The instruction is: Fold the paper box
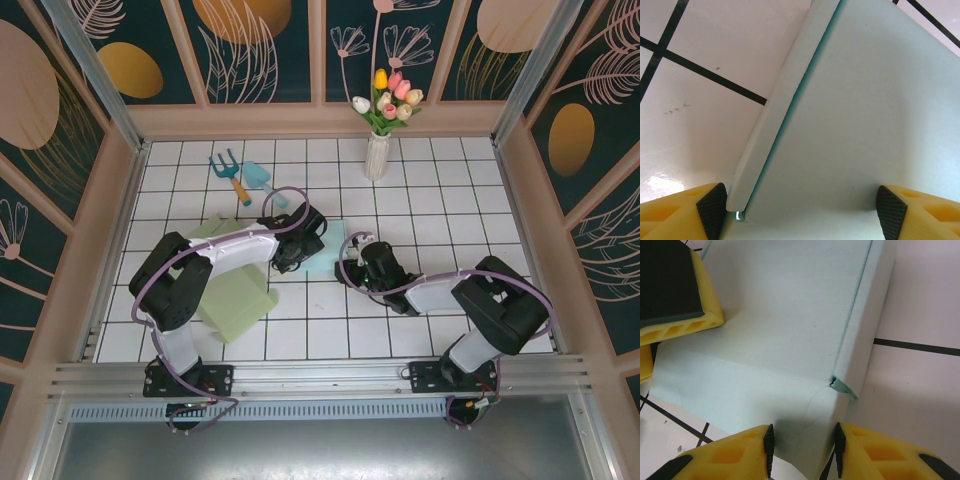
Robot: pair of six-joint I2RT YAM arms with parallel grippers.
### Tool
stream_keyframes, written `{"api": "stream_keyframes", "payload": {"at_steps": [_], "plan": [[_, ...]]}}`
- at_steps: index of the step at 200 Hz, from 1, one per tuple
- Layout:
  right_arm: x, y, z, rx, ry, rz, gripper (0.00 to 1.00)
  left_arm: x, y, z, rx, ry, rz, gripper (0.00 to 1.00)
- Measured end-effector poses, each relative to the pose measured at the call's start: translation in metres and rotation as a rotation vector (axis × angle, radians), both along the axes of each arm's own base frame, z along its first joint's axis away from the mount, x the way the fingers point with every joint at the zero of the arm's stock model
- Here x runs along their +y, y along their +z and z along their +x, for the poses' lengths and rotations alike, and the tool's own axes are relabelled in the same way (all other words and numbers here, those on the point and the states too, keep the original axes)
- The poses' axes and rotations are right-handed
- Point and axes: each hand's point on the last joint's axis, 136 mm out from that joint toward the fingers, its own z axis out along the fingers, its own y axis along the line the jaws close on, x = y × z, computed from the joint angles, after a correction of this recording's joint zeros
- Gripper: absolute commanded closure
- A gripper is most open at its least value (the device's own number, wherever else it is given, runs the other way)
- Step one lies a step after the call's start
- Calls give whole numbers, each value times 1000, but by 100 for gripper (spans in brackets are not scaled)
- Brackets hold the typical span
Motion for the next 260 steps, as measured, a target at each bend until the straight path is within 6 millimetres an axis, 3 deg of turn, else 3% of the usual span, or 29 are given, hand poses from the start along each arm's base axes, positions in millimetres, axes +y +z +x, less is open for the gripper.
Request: {"api": "stream_keyframes", "payload": {"at_steps": [172,260], "plan": [[0,-4,3,-45,12,-47,58,2,1,0,-2,4,8,20],[0,29,-1,-100,16,6,57,2,1,-1,-2,4,8,20]]}}
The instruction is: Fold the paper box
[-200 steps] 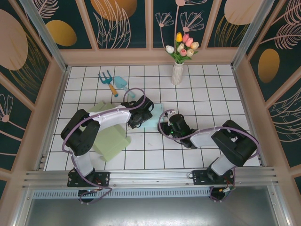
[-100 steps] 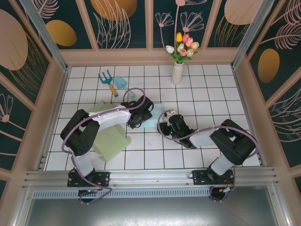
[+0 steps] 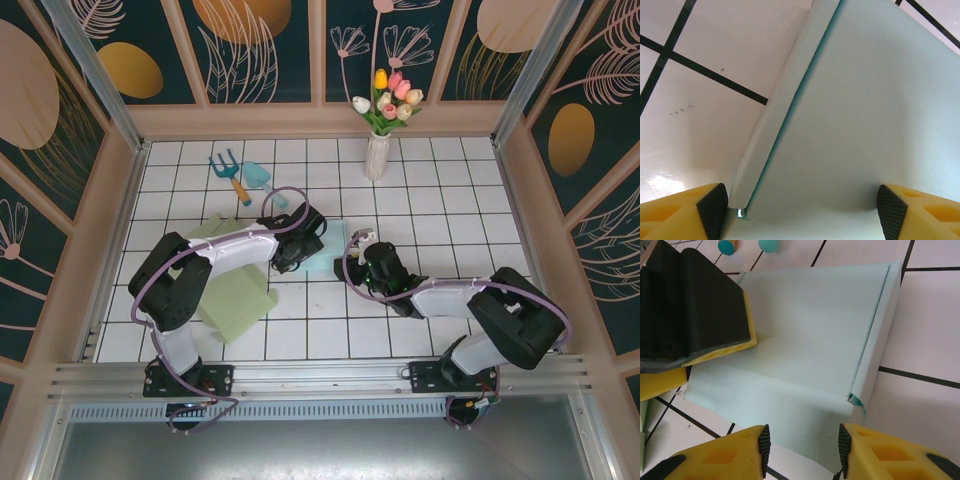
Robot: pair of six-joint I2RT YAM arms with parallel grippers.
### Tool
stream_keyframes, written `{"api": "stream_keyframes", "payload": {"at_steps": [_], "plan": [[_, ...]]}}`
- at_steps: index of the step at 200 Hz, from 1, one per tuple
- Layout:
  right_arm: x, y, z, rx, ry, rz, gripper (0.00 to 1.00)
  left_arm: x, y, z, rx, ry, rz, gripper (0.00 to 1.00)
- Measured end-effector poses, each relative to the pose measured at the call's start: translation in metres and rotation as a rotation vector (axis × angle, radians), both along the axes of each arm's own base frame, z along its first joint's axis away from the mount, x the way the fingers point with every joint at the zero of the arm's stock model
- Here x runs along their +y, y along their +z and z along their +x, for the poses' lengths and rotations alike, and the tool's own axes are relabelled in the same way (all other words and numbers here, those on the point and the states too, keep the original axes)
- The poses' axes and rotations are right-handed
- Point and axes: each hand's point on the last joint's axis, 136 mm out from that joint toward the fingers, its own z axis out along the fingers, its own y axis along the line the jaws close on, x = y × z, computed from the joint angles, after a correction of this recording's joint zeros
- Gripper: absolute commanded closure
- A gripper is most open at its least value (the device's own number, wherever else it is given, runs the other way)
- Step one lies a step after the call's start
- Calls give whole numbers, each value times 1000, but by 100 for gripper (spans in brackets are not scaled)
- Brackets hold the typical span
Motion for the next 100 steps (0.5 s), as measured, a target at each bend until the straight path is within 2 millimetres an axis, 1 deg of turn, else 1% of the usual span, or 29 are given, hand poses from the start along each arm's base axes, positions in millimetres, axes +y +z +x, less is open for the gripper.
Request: {"api": "stream_keyframes", "payload": {"at_steps": [29,65,100], "plan": [[-1,-3,1,4,-4,-4,60,0,0,0,0,0,0,20],[-3,-18,1,31,-8,-30,62,0,0,0,0,0,-1,20],[-5,-29,1,50,-12,-46,67,0,0,0,-2,0,-1,20]]}}
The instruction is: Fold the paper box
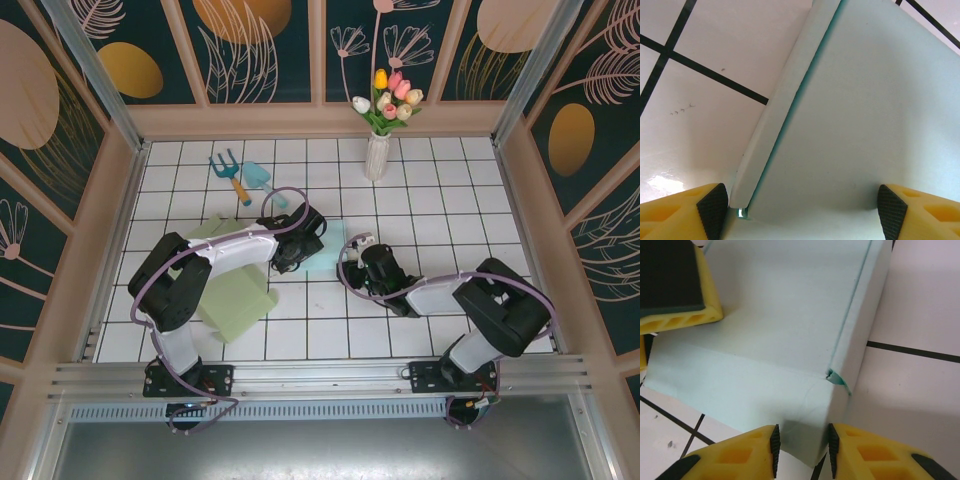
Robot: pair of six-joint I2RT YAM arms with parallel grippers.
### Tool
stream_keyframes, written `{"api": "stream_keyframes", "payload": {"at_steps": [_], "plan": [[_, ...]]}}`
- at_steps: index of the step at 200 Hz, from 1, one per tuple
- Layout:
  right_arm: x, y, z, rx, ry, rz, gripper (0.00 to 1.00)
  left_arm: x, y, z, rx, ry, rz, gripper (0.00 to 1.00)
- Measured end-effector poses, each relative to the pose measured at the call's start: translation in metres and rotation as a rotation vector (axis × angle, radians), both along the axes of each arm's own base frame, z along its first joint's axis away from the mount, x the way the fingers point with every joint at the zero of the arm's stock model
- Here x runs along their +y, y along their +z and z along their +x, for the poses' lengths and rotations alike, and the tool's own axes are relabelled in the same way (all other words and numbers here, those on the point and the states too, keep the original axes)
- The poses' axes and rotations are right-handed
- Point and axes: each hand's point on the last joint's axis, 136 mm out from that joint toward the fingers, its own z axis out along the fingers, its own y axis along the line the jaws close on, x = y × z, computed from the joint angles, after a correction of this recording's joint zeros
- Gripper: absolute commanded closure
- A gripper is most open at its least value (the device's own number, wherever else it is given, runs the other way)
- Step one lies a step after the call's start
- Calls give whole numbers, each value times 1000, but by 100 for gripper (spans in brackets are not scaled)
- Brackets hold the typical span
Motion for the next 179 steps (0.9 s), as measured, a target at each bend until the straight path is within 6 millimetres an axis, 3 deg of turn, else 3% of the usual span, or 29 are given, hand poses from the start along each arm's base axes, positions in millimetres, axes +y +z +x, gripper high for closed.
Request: {"api": "stream_keyframes", "payload": {"at_steps": [73,136,179], "plan": [[-4,-10,3,-9,-12,1,69,0,0,0,-1,0,1,20],[-8,-12,9,-17,-25,0,63,0,-1,2,-9,4,2,19],[-9,0,0,-12,-29,31,64,0,-1,3,-11,3,2,19]]}}
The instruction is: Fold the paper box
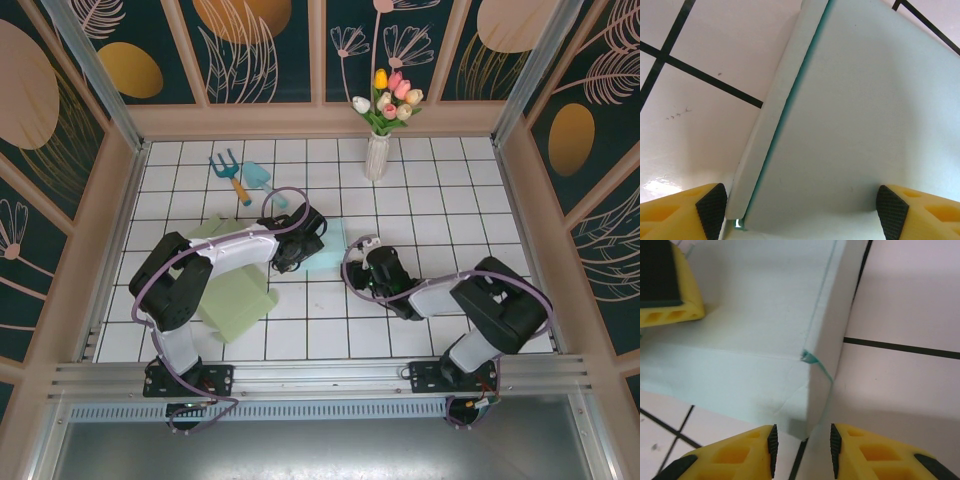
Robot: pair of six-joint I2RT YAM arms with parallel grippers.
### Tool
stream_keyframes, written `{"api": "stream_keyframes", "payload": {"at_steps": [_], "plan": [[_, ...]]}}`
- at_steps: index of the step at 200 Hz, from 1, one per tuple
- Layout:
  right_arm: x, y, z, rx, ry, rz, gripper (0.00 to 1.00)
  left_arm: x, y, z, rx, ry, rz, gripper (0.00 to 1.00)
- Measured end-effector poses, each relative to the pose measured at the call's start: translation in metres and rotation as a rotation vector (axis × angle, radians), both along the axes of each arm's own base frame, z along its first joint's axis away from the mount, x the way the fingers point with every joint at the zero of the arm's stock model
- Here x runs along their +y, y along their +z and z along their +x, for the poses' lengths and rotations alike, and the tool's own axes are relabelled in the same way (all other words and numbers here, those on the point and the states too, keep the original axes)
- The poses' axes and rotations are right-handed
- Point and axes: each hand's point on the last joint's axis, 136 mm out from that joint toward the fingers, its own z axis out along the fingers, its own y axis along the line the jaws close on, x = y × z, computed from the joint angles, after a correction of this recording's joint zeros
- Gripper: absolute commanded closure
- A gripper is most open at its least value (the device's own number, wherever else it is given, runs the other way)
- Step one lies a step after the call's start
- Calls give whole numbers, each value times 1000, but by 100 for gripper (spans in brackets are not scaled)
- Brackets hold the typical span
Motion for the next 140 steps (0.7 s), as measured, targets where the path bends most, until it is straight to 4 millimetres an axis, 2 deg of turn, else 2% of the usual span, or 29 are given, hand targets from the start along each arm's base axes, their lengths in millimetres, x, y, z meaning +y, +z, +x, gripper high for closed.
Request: {"api": "stream_keyframes", "payload": {"at_steps": [28,62,89,140], "plan": [[3,14,-2,1,-22,48,68,0,0,0,0,0,0,19],[0,13,-2,23,-56,62,78,0,0,0,0,0,0,20],[0,6,-1,43,-66,53,84,0,0,0,0,0,0,20],[-1,-14,11,70,-91,27,88,0,0,0,-1,0,0,20]]}}
